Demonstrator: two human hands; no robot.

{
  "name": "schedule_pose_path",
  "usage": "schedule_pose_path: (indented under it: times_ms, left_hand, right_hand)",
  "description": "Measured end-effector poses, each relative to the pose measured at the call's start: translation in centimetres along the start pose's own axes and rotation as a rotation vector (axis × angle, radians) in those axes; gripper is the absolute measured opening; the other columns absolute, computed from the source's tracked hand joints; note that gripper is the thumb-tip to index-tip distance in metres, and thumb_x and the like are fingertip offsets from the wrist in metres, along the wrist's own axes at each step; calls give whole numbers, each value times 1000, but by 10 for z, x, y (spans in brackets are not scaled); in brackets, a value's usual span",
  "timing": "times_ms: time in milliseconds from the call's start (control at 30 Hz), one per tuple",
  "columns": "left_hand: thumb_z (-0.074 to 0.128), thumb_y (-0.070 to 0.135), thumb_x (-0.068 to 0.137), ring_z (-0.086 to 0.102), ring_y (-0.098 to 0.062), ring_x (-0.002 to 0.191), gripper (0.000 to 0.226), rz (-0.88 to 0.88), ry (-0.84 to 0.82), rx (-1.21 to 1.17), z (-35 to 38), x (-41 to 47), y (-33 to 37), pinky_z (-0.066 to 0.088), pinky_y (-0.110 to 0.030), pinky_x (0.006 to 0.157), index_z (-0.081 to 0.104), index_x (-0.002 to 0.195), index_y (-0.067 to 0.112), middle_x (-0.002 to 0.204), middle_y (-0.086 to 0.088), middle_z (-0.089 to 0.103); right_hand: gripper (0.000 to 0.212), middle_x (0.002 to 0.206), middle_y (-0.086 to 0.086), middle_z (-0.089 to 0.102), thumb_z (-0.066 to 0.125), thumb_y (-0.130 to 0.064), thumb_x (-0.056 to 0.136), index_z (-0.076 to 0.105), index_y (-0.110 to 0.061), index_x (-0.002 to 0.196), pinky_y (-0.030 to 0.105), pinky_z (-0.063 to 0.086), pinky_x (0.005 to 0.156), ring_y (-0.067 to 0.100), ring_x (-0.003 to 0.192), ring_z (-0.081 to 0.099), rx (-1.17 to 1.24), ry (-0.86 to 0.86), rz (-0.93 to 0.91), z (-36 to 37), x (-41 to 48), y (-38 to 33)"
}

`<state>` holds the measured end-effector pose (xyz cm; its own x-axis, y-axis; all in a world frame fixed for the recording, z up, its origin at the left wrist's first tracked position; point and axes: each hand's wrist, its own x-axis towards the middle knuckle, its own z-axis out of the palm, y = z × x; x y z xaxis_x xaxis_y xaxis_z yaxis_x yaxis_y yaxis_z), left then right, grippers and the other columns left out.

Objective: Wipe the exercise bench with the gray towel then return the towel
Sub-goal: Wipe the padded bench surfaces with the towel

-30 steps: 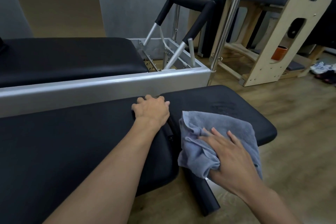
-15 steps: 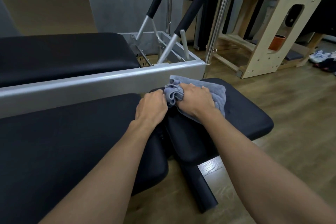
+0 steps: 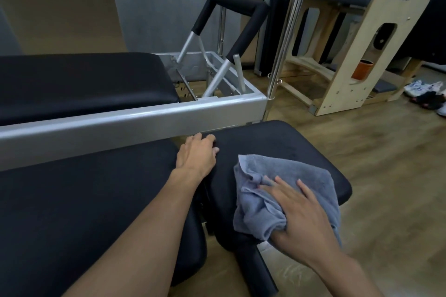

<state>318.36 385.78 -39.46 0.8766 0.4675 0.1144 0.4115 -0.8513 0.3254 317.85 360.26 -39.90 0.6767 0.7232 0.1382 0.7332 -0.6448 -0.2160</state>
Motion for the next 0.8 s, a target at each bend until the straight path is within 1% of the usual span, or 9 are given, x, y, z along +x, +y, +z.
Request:
schedule_pose_path:
  times_ms: [100,167,233,400,500,633,667,733,800]
  left_hand:
    - [46,37,98,49,-31,120,35,-3,41,-21,5,1,-7,44,-43,98,56,128,25,131,-7,56]
    - [43,37,98,49,-30,120,35,16,72,-8,10,-2,-10,43,-41,100,57,129,27,133,-6,57]
    - [41,35,98,51,-30,117,34,36,97,2,12,-2,-12,44,-41,98,58,127,26,128,-4,59]
    - [39,34,99,52,-30,110,33,49,112,-15,15,-3,-14,44,-41,96,61,121,24,121,-3,61]
    - [39,34,100,49,-30,116,34,40,115,-29,14,-3,-15,42,-40,99,58,126,25,128,-4,58]
    - [39,34,100,45,-29,125,38,30,102,-35,14,-6,-15,37,-40,104,55,133,26,139,-7,51]
    - [38,35,100,44,-29,126,38,29,103,-36,14,-6,-15,37,-40,105,54,134,26,140,-8,51]
    - [38,35,100,43,-28,127,38,29,104,-44,15,-7,-14,37,-40,105,54,134,27,141,-7,49]
    - [38,35,100,43,-27,127,38,28,111,-50,15,-7,-14,37,-40,104,54,133,27,141,-7,49]
  right_hand:
    - [64,143,-13,52,33,-48,80,45,-32,140,41,15,119,10,141,36,-19,-34,49,-11,47,-14]
    - [52,134,-9,58,37,-44,82,50,-30,131,48,21,117,16,136,42,-12,-16,56,-11,87,-20]
    - [45,127,-4,62,40,-45,84,55,-28,122,53,26,112,22,128,49,-14,-12,72,-5,126,-17]
    - [36,119,5,66,44,-45,86,56,-25,114,52,31,107,28,116,56,-34,-16,124,4,183,-6]
    - [32,112,5,68,50,-44,87,57,-23,110,46,33,104,29,110,59,-56,15,131,2,164,-9]
    - [33,109,-2,69,51,-44,83,58,-29,112,42,30,108,23,112,61,-31,41,173,-8,88,-1]
    - [39,115,-4,68,49,-46,82,57,-32,118,41,27,111,19,117,59,-23,37,190,-11,65,3]
    - [59,137,-10,59,37,-54,80,51,-36,134,37,17,118,10,135,45,4,22,215,-14,19,9]
    - [74,146,-13,50,27,-60,76,48,-33,141,35,12,120,6,142,34,42,26,227,-13,-6,12]
